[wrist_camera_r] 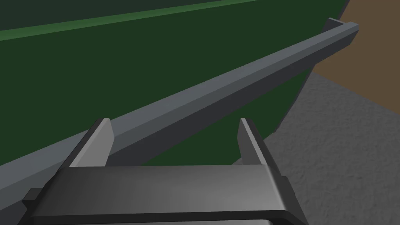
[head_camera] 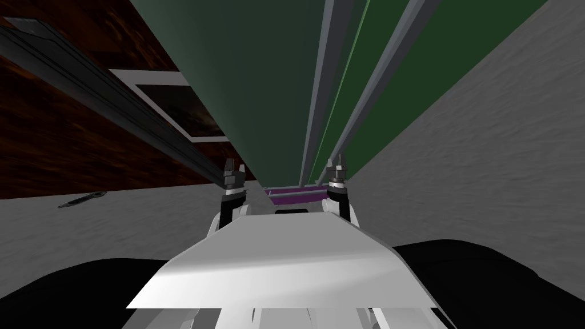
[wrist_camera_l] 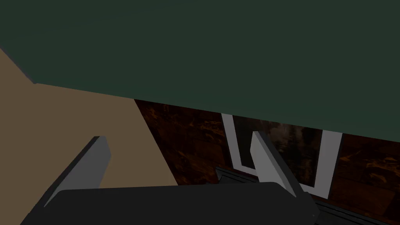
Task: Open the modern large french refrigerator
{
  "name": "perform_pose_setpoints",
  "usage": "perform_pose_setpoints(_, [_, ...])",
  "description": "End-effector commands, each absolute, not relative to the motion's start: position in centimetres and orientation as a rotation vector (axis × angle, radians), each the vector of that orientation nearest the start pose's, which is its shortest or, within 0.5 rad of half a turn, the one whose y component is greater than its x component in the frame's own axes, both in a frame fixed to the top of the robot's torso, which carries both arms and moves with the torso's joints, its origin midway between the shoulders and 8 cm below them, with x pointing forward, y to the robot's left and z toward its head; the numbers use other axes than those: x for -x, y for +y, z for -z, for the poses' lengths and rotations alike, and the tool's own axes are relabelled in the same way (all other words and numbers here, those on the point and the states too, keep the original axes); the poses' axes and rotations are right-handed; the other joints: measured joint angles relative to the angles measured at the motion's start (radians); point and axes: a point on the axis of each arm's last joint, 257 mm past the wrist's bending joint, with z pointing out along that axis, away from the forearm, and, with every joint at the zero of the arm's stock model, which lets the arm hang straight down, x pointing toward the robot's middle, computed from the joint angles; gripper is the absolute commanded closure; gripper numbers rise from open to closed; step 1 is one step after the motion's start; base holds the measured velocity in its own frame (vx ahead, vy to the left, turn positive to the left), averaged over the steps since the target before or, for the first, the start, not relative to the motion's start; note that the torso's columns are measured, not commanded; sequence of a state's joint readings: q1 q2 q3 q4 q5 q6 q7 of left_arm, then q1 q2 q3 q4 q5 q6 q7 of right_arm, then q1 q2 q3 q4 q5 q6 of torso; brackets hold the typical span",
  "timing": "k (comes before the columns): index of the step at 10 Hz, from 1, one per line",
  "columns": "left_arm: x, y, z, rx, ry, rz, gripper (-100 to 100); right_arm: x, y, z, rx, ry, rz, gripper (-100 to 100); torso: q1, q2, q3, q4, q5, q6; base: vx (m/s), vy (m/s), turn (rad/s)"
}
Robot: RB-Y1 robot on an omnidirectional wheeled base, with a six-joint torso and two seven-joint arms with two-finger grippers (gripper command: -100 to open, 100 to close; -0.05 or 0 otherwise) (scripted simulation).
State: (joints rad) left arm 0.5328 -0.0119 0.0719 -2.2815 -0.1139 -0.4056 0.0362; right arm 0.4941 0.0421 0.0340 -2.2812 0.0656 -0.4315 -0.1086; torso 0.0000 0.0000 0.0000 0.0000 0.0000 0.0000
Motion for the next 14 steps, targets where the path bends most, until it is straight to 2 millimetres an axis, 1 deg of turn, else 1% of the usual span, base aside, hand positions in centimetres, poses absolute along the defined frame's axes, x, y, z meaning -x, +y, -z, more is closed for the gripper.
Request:
perform_pose_setpoints(1, [-35.3,30.2,0.4,0.704,0.735,1.145,0,-35.8,-26.6,-1.4,-0.746,0.627,-1.381,0,0.000,0.040,-0.082,0.041,0.000,0.000,0.000,0.000,0.000])
perform_pose_setpoints(3, [-35.3,30.2,0.4,0.704,0.735,1.145,0,-35.8,-26.6,-1.4,-0.745,0.626,-1.381,0,0.000,0.175,-0.351,0.176,0.000,0.000,0.000,0.000,0.000])
perform_pose_setpoints(9, [-35.3,30.2,0.4,0.704,0.735,1.145,0,-35.8,-26.6,-1.4,-0.745,0.626,-1.381,0,0.000,0.618,-1.234,0.617,0.000,0.000,0.000,0.000,0.000])
perform_pose_setpoints(10, [-35.3,30.2,0.4,0.704,0.735,1.145,0,-35.9,-26.2,-1.1,-0.710,0.676,-1.366,-100,0.000,0.691,-1.382,0.691,0.000,0.000,0.003,0.007,0.004])
perform_pose_setpoints(11, [-35.3,30.2,0.4,0.704,0.735,1.145,0,-36.1,-25.9,-0.8,-0.684,0.712,-1.349,-100,0.000,0.725,-1.451,0.724,0.000,0.000,-0.006,0.013,0.005])
perform_pose_setpoints(14, [-35.3,30.2,0.5,0.704,0.736,1.145,0,-36.7,-25.2,0.3,-0.599,0.825,-1.269,-100,0.001,0.738,-1.476,0.738,0.000,0.000,-0.010,0.025,0.008])
